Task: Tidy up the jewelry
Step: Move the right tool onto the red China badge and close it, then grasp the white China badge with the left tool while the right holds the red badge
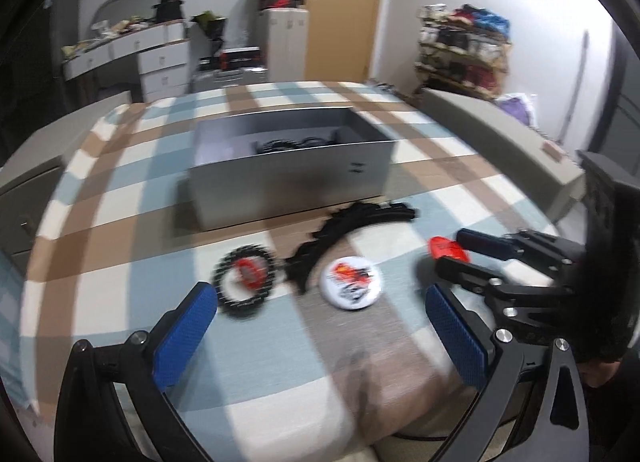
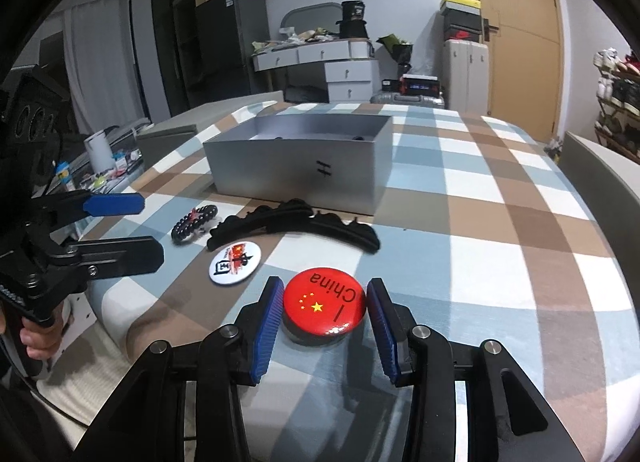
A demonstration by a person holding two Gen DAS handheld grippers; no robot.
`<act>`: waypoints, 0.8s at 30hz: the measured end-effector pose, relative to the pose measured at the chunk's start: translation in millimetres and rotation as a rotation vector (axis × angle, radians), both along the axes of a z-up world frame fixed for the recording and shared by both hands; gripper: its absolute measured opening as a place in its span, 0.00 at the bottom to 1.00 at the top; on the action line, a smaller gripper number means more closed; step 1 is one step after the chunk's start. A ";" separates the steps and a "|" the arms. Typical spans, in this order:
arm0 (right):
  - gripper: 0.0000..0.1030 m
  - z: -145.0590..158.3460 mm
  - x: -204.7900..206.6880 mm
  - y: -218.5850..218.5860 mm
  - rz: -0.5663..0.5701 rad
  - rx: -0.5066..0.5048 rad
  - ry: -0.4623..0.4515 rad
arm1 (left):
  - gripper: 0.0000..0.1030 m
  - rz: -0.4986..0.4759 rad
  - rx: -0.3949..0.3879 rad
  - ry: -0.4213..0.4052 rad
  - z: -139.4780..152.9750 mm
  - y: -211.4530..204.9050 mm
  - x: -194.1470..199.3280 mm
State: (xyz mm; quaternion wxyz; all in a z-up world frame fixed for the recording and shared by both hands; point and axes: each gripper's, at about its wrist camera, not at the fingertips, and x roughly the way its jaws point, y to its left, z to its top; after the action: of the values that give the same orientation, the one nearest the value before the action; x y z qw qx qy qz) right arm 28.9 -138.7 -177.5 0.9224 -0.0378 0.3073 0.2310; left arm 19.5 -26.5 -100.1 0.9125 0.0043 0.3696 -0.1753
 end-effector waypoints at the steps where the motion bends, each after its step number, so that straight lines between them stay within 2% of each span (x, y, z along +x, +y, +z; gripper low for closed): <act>1: 0.40 0.5 -0.4 -2.6 -0.005 0.006 -0.003 | 0.98 -0.017 -0.009 0.002 0.9 -2.1 0.8; 14: 0.41 5.0 4.7 -36.0 -0.098 0.090 -0.033 | 0.98 -0.119 0.039 0.059 -4.6 -41.9 6.6; 17: 0.41 5.5 6.0 -41.3 -0.105 0.105 -0.035 | 0.95 -0.142 0.035 0.086 -8.1 -45.6 9.5; 24: 0.41 4.1 6.8 -46.0 -0.102 0.126 -0.024 | 0.93 -0.113 0.046 0.173 -18.3 -44.5 21.7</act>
State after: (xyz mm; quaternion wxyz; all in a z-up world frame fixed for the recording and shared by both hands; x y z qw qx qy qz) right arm 35.7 -184.7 -173.4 0.9372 0.0333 0.2825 0.2020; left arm 41.1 -71.0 -118.4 0.8654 0.0310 0.4504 -0.2175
